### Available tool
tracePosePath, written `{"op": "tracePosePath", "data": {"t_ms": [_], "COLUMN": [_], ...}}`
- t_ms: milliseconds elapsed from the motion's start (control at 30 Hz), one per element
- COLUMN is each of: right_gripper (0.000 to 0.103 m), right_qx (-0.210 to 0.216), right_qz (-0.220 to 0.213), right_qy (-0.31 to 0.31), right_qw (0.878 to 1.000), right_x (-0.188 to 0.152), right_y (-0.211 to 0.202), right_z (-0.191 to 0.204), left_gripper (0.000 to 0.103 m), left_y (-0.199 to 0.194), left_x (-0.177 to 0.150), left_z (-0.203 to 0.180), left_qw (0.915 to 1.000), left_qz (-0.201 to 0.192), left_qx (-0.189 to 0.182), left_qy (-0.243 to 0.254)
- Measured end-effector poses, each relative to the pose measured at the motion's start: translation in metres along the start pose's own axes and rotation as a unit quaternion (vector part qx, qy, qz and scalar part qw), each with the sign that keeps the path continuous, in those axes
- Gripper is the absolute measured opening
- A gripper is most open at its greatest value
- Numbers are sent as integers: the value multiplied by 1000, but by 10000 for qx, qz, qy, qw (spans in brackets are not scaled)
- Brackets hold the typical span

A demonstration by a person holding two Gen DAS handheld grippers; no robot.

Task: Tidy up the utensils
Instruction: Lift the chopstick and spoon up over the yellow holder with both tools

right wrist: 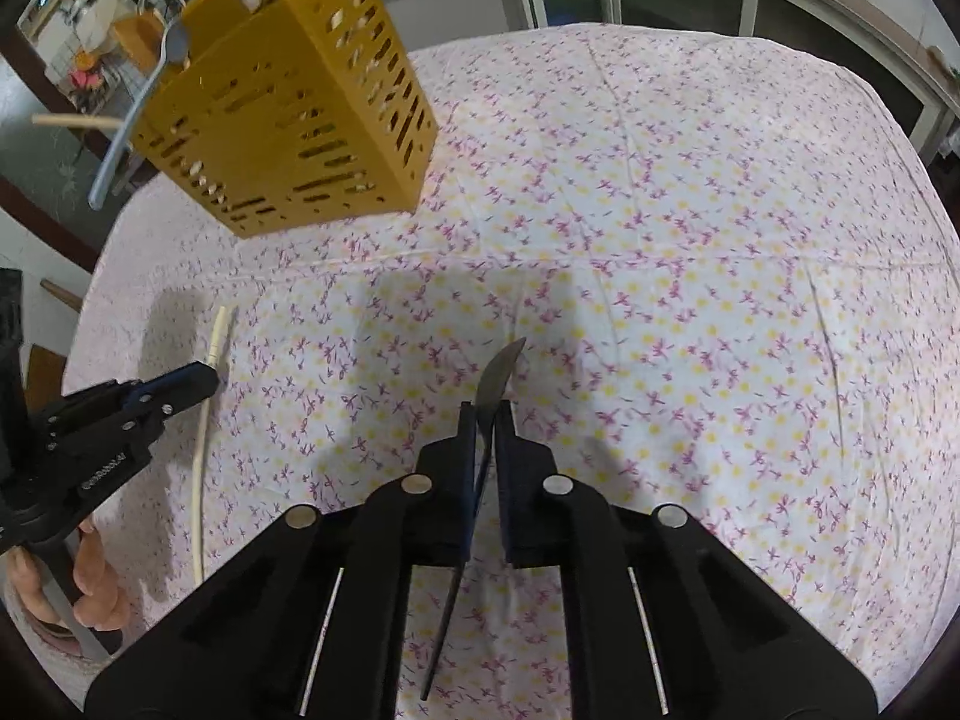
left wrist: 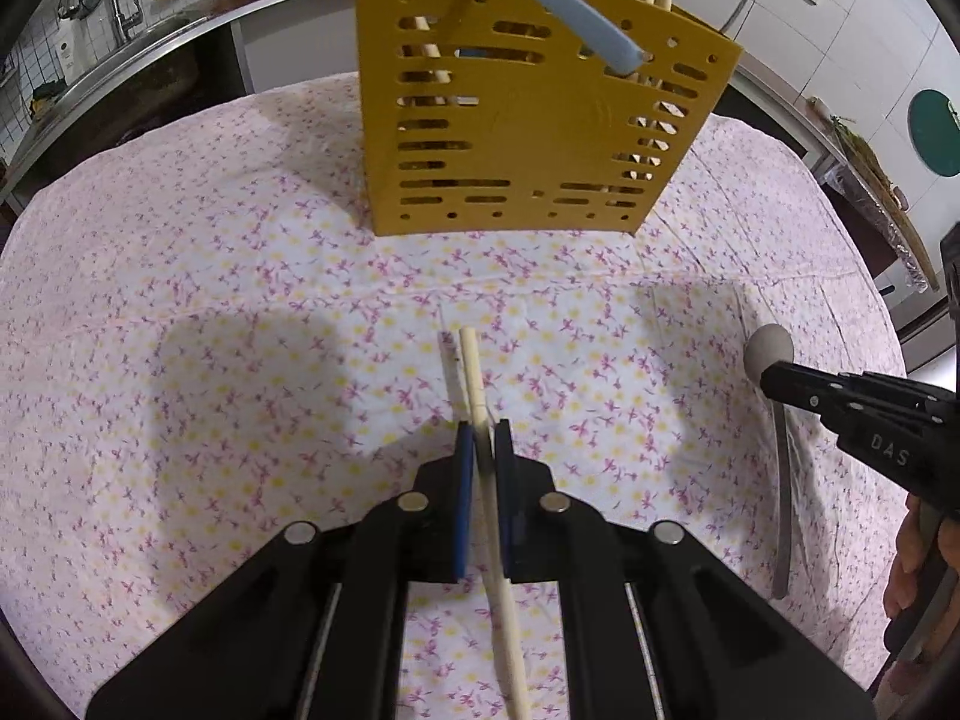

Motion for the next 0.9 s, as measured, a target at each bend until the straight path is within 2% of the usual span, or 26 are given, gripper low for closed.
{"op": "tracePosePath", "data": {"t_ms": [167,233,333,467,600,633,733,900], "right_gripper": [7,6,5,5,5,5,5,5], "right_qx": [-275,-374,-308,-314,-319,-468,-551,-454], "right_qz": [227,175,4,-471,-1154,-1371,-1899,-2722], "right_qy": [-104,-181,-245,-456,-745,-815,-946,-952], "right_qw": [9993,9990,9992,9974,9900,9861,9757,9564], "right_x": [1,2,4,5,5,7,17,36], "right_y": [9,4,-8,-34,-63,-71,-90,-127], "right_z": [4,4,9,15,18,18,25,30], "left_gripper": [7,7,7,7,7,7,7,7], "left_y": [7,8,-10,-48,-91,-98,-125,-172], "left_x": [-5,-4,0,6,20,24,34,53], "left_z": [6,5,7,1,-7,-10,-13,-19], "left_qw": [9998,9999,9998,9960,9869,9849,9777,9626], "left_qz": [161,105,-177,-869,-1595,-1712,-2088,-2686], "left_qx": [82,96,104,92,-51,-57,-131,-260], "left_qy": [1,6,19,198,236,245,181,245]}}
Point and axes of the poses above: each gripper's, at about its wrist camera, not at the fingertips, and y roughly the way its jaws point, z to its left, x to its top, the point moved 10 cm from there along y, roughly the way its jaws point, and after that the axes turned 1 degree about z, right-handed, at the moved point
